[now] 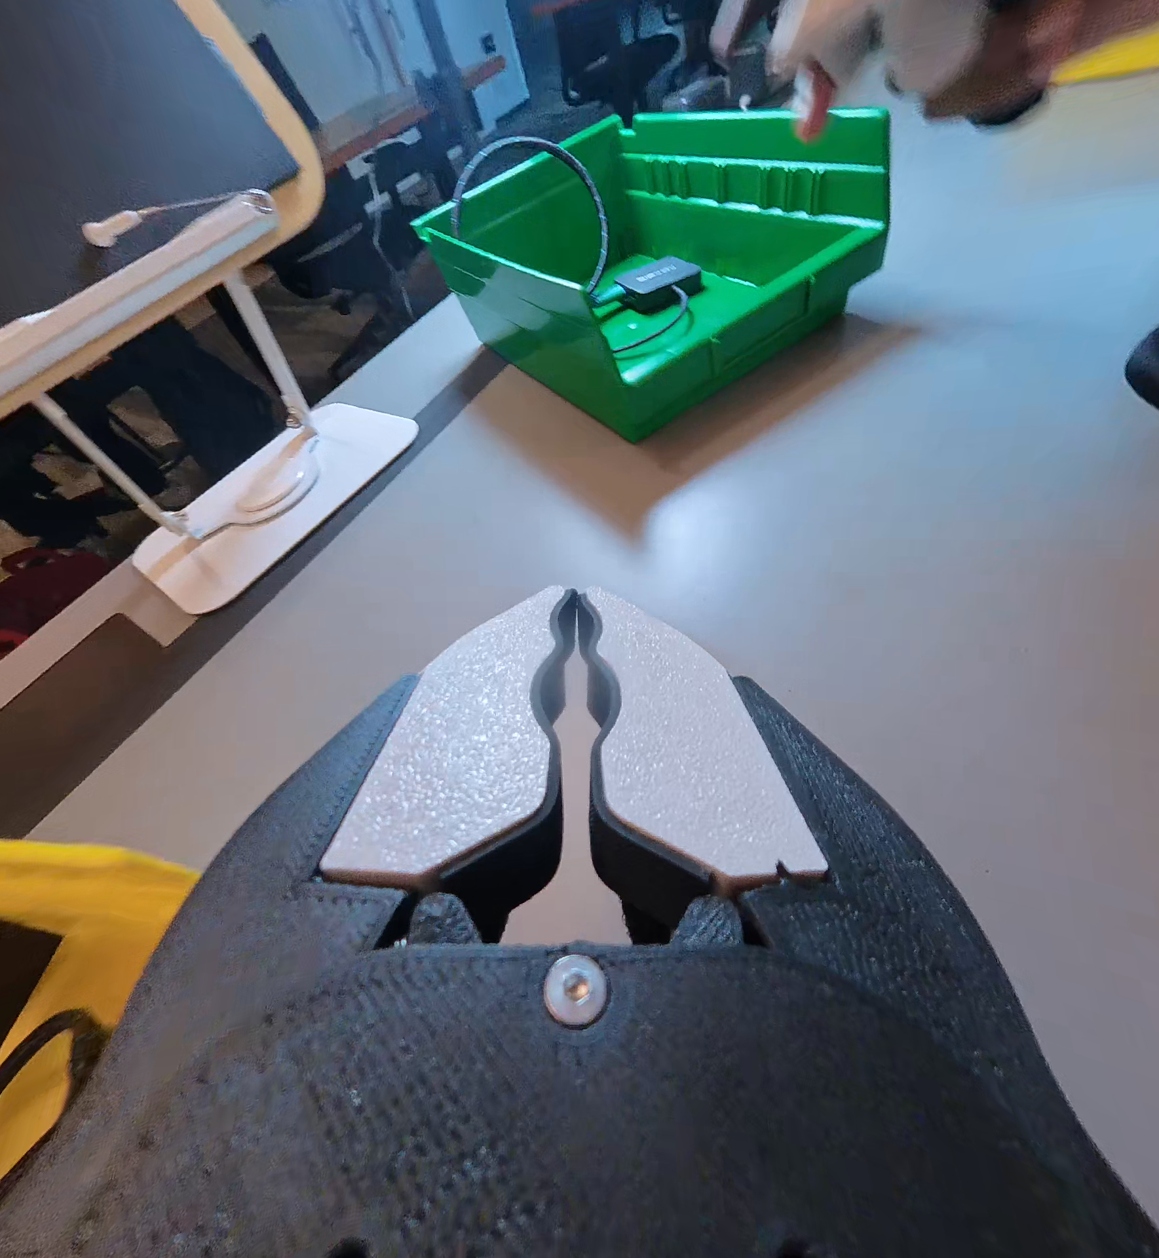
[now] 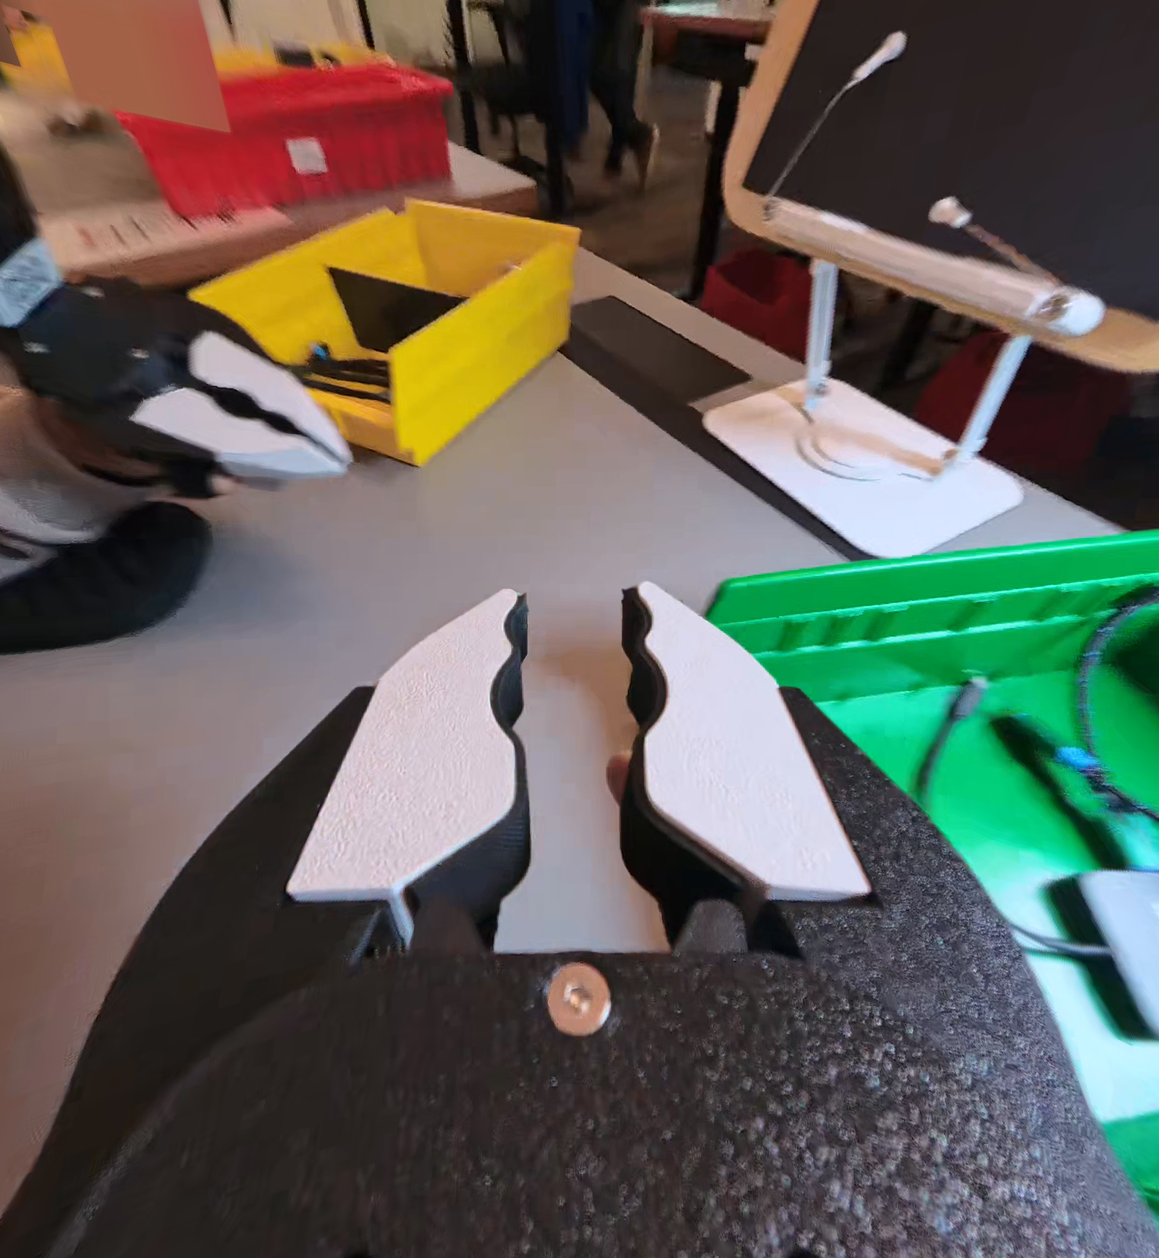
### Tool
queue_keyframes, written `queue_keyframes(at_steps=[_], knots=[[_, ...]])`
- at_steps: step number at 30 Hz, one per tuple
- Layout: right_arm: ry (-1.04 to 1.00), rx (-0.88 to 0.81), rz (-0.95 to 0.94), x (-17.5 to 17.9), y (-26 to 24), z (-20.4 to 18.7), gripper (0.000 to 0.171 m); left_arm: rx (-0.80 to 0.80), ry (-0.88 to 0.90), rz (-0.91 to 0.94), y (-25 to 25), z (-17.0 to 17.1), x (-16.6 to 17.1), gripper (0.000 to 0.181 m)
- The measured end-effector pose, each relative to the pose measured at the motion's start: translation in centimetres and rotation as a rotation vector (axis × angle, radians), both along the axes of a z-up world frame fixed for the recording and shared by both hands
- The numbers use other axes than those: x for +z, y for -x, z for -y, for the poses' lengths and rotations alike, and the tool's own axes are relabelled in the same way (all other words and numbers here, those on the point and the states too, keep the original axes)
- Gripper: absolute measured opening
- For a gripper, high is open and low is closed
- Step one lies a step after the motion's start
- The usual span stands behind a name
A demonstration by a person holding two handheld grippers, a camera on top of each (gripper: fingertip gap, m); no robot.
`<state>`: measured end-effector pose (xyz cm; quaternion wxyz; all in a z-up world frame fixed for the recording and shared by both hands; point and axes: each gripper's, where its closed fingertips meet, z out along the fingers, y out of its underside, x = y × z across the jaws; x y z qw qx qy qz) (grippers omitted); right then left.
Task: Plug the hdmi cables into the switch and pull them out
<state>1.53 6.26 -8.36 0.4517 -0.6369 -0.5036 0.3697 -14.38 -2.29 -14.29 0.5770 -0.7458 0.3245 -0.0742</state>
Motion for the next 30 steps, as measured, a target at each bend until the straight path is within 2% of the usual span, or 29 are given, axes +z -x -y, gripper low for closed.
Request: queue_keyframes(at_steps=[3, 6, 8, 11, 15, 19, 21, 25, 30], knots=[[0.111, 0.036, -0.059, -2.7, 0.2, 3.6, 0.025, 0.115, -0.081, 0.022, 4.3, -0.4, 3.8, 0.000], [0.119, 0.045, -0.080, -5.4, 0.3, 4.9, 0.024, 0.258, -0.163, 0.090, 10.7, -0.4, 8.8, 0.000], [0.095, 0.038, -0.121, -6.0, 0.3, 4.8, 0.020, 0.343, -0.190, 0.131, 15.1, -0.2, 11.2, 0.000], [0.114, 0.050, -0.171, -5.1, 0.3, 4.6, 0.020, 0.449, -0.157, 0.113, 21.1, -0.7, 12.2, 0.005], [0.115, 0.052, -0.220, -4.3, 0.1, 4.1, 0.020, 0.546, -0.001, 0.024, 27.6, -3.2, 10.4, 0.013], [0.108, 0.073, -0.180, -5.3, 0.3, 4.6, 0.020, 0.558, 0.170, 0.023, 30.9, -6.7, 7.6, 0.019], [0.076, 0.086, -0.152, -5.8, 0.3, 5.0, 0.020, 0.531, 0.238, 0.021, 31.4, -8.4, 6.1, 0.025], [0.070, 0.125, -0.105, -6.9, 0.4, 5.6, 0.020, 0.366, 0.416, 0.144, 29.8, -10.9, 3.0, 0.038], [0.082, 0.168, -0.052, -8.3, 0.4, 6.0, 0.020, 0.300, 0.551, 0.014, 31.5, -11.9, -1.2, 0.049]])
